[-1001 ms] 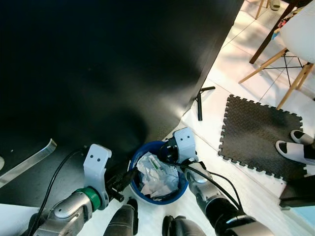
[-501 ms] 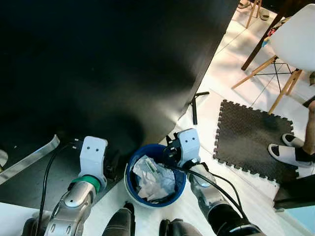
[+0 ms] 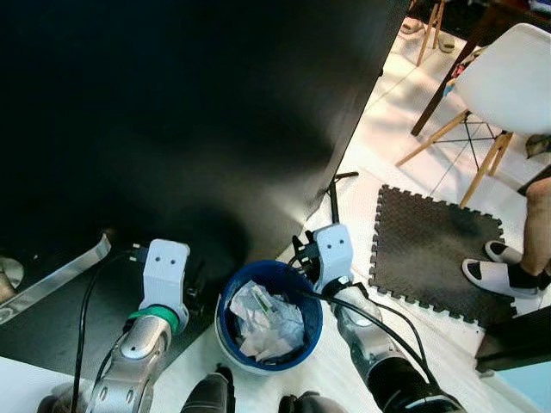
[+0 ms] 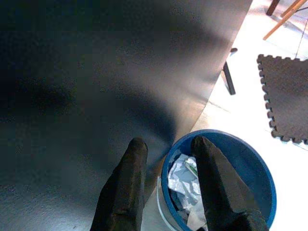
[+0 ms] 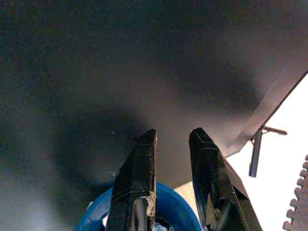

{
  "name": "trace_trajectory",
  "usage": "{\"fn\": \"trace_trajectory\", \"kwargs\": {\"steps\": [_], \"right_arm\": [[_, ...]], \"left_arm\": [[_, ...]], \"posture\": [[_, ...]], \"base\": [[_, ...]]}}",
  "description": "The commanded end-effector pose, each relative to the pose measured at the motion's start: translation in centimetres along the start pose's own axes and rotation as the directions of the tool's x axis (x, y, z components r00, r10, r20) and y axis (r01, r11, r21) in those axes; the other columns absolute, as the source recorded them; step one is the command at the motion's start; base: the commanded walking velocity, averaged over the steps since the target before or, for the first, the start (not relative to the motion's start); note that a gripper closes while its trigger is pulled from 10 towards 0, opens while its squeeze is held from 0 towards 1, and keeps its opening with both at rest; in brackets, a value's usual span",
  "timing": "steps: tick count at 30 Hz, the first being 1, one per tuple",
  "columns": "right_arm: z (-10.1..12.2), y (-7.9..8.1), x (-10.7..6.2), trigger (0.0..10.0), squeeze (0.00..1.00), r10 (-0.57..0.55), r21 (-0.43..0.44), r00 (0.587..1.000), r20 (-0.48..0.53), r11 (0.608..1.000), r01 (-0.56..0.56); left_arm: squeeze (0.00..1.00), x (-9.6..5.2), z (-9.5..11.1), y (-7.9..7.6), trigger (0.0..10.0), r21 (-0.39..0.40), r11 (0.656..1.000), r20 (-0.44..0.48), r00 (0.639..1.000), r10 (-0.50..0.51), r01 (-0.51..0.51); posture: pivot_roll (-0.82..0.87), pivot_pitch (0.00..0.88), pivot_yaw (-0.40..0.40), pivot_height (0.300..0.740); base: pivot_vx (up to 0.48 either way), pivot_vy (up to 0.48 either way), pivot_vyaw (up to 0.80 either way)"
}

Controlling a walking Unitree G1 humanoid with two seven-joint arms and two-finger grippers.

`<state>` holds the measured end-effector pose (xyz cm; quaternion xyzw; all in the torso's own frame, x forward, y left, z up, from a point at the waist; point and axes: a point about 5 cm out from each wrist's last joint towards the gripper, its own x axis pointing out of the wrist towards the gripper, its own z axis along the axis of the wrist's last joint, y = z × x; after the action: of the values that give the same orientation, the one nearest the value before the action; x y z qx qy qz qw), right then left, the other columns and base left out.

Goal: Clean up the room

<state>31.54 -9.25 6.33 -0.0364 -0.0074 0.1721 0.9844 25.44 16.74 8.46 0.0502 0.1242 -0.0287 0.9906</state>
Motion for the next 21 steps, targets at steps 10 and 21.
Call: {"fn": "trace_trajectory", "kwargs": {"steps": [10,21], "right_arm": [[-0.82,0.25,-0.59,10.0,0.0,0.008,0.022,0.999,-0.035,1.0,-0.007],[-0.66,0.57,-0.48,10.0,0.0,0.019,0.024,0.999,-0.03,1.0,-0.018]], "left_arm": [[0.0,0.07,-0.88,-0.23,10.0,-0.004,1.0,-0.016,1.0,0.02,-0.02],[0.0,0.24,-0.83,-0.26,10.0,-0.002,1.0,-0.007,1.0,0.028,-0.028]], "posture": [[0.1,0.053,-0.008,0.712],[0.1,0.052,-0.009,0.712]], "base": [[0.0,0.0,0.0],[0.0,0.0,0.0]]}}
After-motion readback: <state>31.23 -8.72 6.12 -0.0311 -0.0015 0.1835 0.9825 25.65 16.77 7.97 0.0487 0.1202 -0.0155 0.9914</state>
